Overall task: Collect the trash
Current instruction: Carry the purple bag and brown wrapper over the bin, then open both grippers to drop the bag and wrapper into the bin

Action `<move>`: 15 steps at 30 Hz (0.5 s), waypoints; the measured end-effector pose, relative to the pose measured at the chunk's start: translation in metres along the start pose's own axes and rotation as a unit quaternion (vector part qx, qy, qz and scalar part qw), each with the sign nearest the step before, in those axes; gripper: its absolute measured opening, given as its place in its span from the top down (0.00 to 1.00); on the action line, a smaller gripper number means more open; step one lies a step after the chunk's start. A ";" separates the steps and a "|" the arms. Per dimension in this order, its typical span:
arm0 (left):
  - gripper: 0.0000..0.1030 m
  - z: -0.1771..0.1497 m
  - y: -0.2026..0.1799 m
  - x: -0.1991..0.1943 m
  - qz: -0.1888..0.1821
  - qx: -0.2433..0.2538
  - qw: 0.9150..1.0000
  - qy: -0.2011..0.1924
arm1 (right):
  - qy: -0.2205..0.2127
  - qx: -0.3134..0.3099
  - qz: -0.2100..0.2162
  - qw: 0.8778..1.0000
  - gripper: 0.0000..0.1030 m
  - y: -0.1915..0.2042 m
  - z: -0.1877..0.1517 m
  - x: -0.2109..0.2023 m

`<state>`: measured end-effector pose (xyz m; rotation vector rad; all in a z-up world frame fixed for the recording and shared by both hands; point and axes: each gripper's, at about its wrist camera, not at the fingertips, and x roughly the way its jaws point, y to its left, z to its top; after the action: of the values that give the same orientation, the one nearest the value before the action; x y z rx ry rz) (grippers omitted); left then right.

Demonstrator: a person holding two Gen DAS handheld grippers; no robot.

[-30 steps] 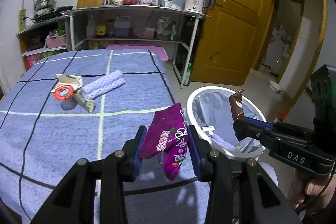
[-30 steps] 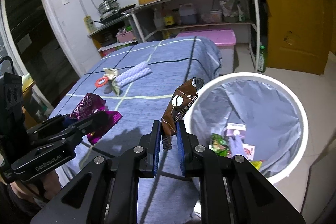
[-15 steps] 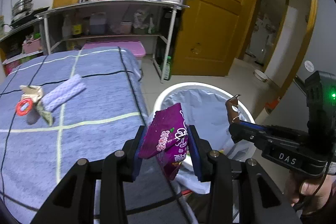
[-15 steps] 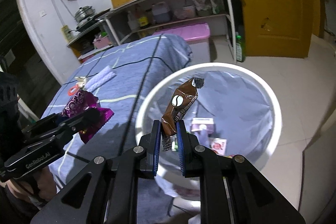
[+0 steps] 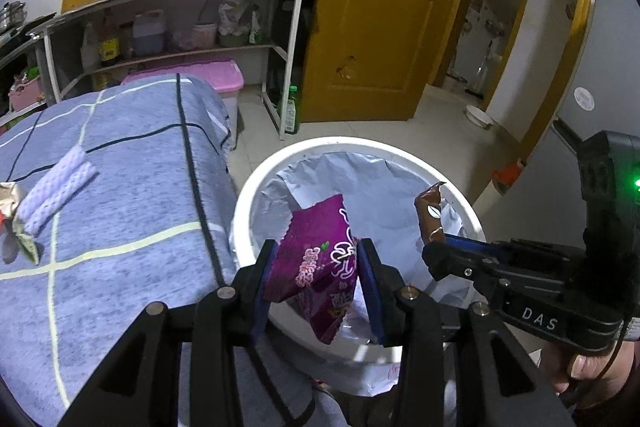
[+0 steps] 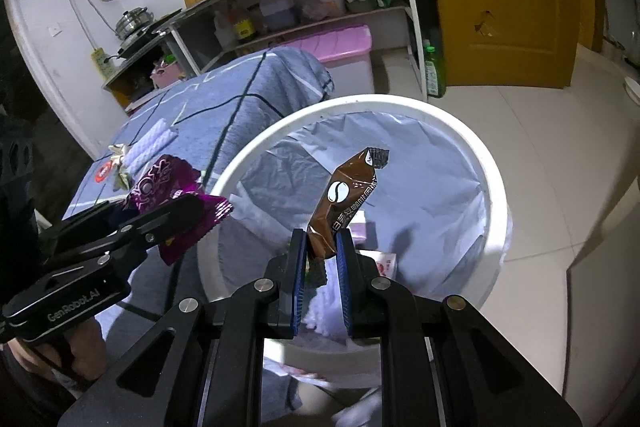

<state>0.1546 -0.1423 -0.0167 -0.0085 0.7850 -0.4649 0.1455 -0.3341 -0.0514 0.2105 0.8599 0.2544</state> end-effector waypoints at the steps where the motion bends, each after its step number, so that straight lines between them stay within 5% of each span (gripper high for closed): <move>1: 0.59 0.002 0.001 0.004 -0.002 0.001 1.000 0.002 | 0.003 0.000 -0.001 1.000 0.85 -0.002 0.000 0.002; 15: 0.45 0.005 0.001 0.020 -0.010 -0.005 1.000 0.017 | 0.017 0.005 -0.012 1.000 0.82 -0.012 0.000 0.011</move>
<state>0.1703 -0.1502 -0.0271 -0.0170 0.8215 -0.4811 0.1539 -0.3416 -0.0629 0.2067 0.8963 0.2323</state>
